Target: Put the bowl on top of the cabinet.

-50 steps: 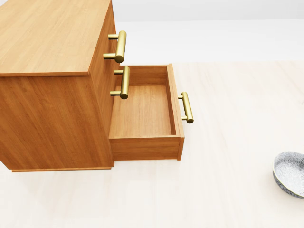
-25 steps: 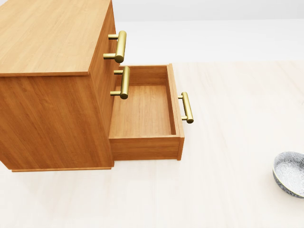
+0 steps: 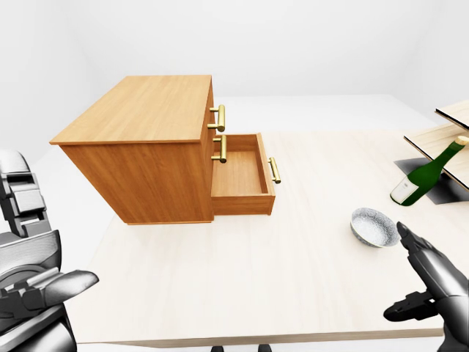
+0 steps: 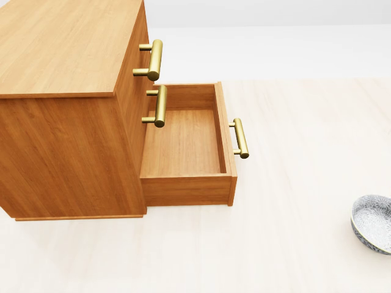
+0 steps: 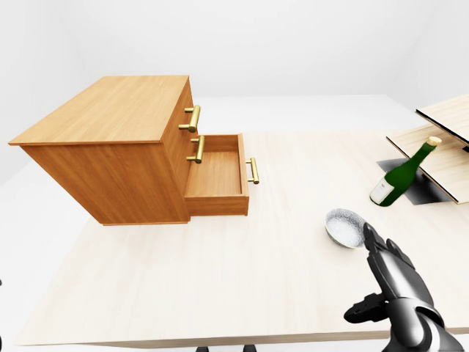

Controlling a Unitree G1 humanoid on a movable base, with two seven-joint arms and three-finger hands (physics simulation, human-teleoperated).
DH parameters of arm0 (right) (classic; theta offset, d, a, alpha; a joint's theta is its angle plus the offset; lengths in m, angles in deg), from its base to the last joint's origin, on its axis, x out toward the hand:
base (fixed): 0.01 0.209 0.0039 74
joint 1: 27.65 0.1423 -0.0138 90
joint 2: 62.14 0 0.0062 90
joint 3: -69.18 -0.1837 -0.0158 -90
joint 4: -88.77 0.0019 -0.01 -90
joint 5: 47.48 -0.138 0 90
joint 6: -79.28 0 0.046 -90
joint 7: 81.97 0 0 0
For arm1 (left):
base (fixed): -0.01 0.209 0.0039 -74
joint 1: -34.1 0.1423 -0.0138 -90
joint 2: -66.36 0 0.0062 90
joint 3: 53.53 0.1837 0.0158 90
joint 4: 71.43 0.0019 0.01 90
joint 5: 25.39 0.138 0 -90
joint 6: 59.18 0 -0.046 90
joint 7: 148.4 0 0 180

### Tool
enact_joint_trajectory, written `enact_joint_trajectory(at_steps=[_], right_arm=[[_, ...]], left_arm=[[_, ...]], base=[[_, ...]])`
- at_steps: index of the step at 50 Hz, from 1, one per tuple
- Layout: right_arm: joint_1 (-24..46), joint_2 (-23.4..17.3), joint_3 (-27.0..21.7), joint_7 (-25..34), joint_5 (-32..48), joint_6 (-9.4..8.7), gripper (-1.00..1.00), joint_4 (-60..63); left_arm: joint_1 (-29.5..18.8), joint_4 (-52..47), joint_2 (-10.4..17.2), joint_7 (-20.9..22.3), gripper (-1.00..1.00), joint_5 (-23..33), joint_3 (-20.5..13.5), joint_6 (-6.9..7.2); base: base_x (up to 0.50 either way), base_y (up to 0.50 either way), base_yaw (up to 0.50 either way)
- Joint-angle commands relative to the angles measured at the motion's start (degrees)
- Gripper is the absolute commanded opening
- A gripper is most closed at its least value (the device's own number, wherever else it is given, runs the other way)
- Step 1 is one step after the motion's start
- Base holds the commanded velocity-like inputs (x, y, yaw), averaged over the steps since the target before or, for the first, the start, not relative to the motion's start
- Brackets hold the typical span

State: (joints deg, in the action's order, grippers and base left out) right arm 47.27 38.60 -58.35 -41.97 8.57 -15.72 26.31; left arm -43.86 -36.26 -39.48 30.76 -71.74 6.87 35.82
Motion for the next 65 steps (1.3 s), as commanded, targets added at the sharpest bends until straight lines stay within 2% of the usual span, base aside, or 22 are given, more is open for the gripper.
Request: enact_joint_trajectory(at_steps=[1, 17, 31, 56, 65], right_arm=[[2.2, -3.8, -0.9, 0.0, -0.8, 0.00, 1.00, -6.8], [2.3, -6.5, -0.8, 0.0, -3.3, 0.00, 1.00, -12.6], [5.3, -11.2, -2.7, 0.0, -1.8, 0.00, 1.00, -12.6], [12.7, -19.7, 1.9, 0.0, -1.3, 0.00, 1.00, -23.6], [13.1, -21.1, 2.7, 0.0, -1.0, 0.00, 1.00, -24.1]], left_arm=[[-0.4, 0.3, 0.2, -0.3, 1.00, 0.1, -0.1, 0.00], [0.0, 1.1, -0.2, 0.6, 1.00, 1.1, 0.5, 0.00], [0.2, 1.7, -0.6, 1.4, 1.00, 1.8, 1.0, 0.00], [0.0, 1.3, -0.5, 0.7, 1.00, 2.1, 1.4, 0.00], [-0.3, 1.1, -0.2, 0.1, 1.00, 2.1, 1.5, 0.00]], base=[[0.00, 0.00, 0.00], [0.00, 0.00, 0.00], [0.00, 0.00, 0.00], [0.00, 0.00, 0.00], [0.00, 0.00, 0.00]])
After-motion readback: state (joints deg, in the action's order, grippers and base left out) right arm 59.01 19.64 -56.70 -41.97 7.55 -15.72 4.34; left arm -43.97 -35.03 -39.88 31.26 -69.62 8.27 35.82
